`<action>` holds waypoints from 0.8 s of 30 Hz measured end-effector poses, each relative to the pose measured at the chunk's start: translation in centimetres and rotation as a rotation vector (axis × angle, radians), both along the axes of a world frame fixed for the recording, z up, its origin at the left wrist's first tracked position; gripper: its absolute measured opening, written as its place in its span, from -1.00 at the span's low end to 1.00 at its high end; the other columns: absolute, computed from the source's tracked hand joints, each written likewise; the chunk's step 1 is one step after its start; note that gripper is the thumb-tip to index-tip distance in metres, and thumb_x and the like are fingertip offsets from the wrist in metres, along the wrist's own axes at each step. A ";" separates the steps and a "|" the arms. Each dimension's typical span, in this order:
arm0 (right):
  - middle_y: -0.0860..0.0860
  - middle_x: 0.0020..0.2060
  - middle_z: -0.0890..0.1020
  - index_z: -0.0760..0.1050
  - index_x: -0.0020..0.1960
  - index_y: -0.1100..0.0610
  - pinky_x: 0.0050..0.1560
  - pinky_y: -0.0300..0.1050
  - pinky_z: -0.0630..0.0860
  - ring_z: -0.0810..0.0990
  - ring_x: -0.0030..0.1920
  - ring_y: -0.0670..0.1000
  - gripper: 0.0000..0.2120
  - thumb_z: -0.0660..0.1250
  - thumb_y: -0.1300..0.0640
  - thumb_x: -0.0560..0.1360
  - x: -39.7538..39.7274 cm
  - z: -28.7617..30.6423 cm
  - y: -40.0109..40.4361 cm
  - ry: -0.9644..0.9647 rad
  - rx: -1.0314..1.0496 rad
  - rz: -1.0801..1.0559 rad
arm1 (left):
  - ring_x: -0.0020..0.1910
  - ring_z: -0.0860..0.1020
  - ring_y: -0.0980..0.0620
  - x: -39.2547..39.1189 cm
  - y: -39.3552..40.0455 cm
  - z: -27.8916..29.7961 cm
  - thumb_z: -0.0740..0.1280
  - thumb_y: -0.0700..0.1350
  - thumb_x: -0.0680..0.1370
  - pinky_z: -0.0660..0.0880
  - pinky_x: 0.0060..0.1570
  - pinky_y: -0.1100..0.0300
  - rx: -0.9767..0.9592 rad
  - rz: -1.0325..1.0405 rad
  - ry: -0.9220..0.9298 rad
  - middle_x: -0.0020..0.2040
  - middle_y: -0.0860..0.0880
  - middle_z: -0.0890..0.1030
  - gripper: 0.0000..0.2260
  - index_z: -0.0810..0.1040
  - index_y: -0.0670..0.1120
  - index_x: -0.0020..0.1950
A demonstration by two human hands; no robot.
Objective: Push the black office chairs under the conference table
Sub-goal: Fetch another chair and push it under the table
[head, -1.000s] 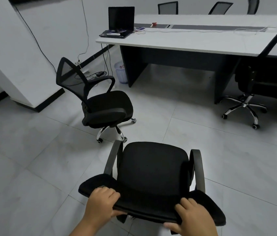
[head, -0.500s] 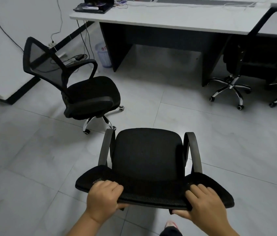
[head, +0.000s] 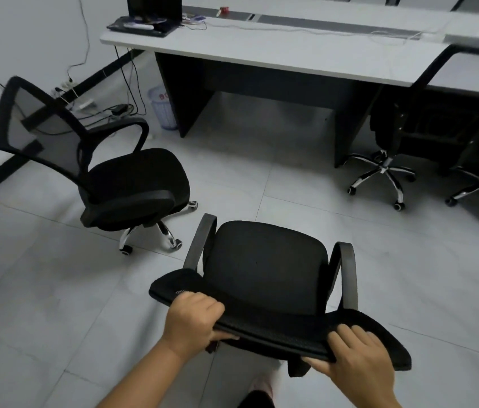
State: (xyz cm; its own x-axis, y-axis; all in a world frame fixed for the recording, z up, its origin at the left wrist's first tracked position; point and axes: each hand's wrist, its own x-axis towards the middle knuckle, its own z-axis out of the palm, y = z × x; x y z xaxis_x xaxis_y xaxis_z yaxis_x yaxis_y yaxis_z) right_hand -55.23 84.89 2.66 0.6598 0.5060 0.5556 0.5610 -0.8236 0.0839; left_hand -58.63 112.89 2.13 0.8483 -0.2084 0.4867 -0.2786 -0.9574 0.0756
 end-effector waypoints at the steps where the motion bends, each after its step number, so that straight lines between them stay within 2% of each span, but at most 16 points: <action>1: 0.05 -0.59 0.39 0.35 -0.54 0.14 -0.36 -0.13 0.13 0.37 -0.58 0.06 -0.37 0.07 -0.33 0.45 1.1 0.1 -0.2 -0.002 -0.002 -0.007 | -0.51 0.53 0.07 1.5 -0.3 0.1 0.11 0.38 0.40 0.28 -0.33 0.20 -0.005 -0.002 0.021 -0.52 0.06 0.54 -0.44 0.53 -0.06 -0.46; 5: 0.03 -0.59 0.38 0.34 -0.54 0.14 -0.36 -0.14 0.12 0.36 -0.58 0.05 -0.37 0.05 -0.32 0.46 6.0 0.5 -1.5 -0.010 -0.021 -0.015 | -0.50 0.54 0.10 6.8 -1.8 1.1 0.18 0.32 0.26 0.27 -0.29 0.24 -0.020 -0.019 0.125 -0.50 0.10 0.56 -0.56 0.55 -0.04 -0.43; 12: -0.02 -0.57 0.39 0.34 -0.52 0.11 -0.36 -0.16 0.14 0.35 -0.52 -0.01 -0.38 0.01 -0.36 0.44 14.6 0.8 -5.6 0.003 -0.052 0.004 | -0.51 0.52 0.16 13.3 -5.2 0.5 0.10 0.32 0.36 0.27 -0.30 0.26 -0.028 -0.088 0.100 -0.50 0.14 0.55 -0.53 0.57 0.00 -0.40; 15: -0.02 -0.56 0.39 0.34 -0.50 0.10 -0.35 -0.17 0.14 0.31 -0.48 -0.02 -0.37 -0.02 -0.37 0.45 18.1 1.2 -6.9 0.015 -0.063 0.012 | -0.55 0.49 0.19 16.5 -5.4 0.9 0.08 0.31 0.34 0.32 -0.49 0.37 0.060 -0.105 0.129 -0.55 0.15 0.52 -0.55 0.56 0.02 -0.43; 17: -0.01 -0.57 0.40 0.35 -0.51 0.11 -0.35 -0.16 0.14 0.35 -0.51 -0.01 -0.37 -0.04 -0.35 0.46 20.1 1.3 -7.0 0.011 -0.075 0.021 | -0.59 0.46 0.17 18.9 -4.6 1.1 0.10 0.31 0.31 0.35 -0.58 0.34 0.096 -0.095 0.166 -0.58 0.12 0.48 -0.56 0.52 0.00 -0.48; 21: 0.00 -0.59 0.39 0.36 -0.52 0.12 -0.36 -0.15 0.14 0.37 -0.57 0.02 -0.36 -0.02 -0.33 0.47 23.7 0.9 -6.3 -0.020 -0.087 0.018 | -0.62 0.42 0.13 23.6 -3.7 1.3 0.20 0.31 0.27 0.32 -0.59 0.32 0.110 -0.101 0.160 -0.62 0.09 0.43 -0.58 0.46 -0.02 -0.53; 24: 0.00 -0.59 0.39 0.36 -0.52 0.13 -0.36 -0.15 0.13 0.36 -0.57 0.02 -0.36 -0.01 -0.33 0.47 26.8 0.8 -6.2 -0.025 -0.090 0.001 | -0.62 0.41 0.12 27.2 -3.5 0.7 -0.02 0.34 0.44 0.29 -0.55 0.31 0.075 -0.130 0.071 -0.63 0.08 0.41 -0.42 0.45 -0.02 -0.53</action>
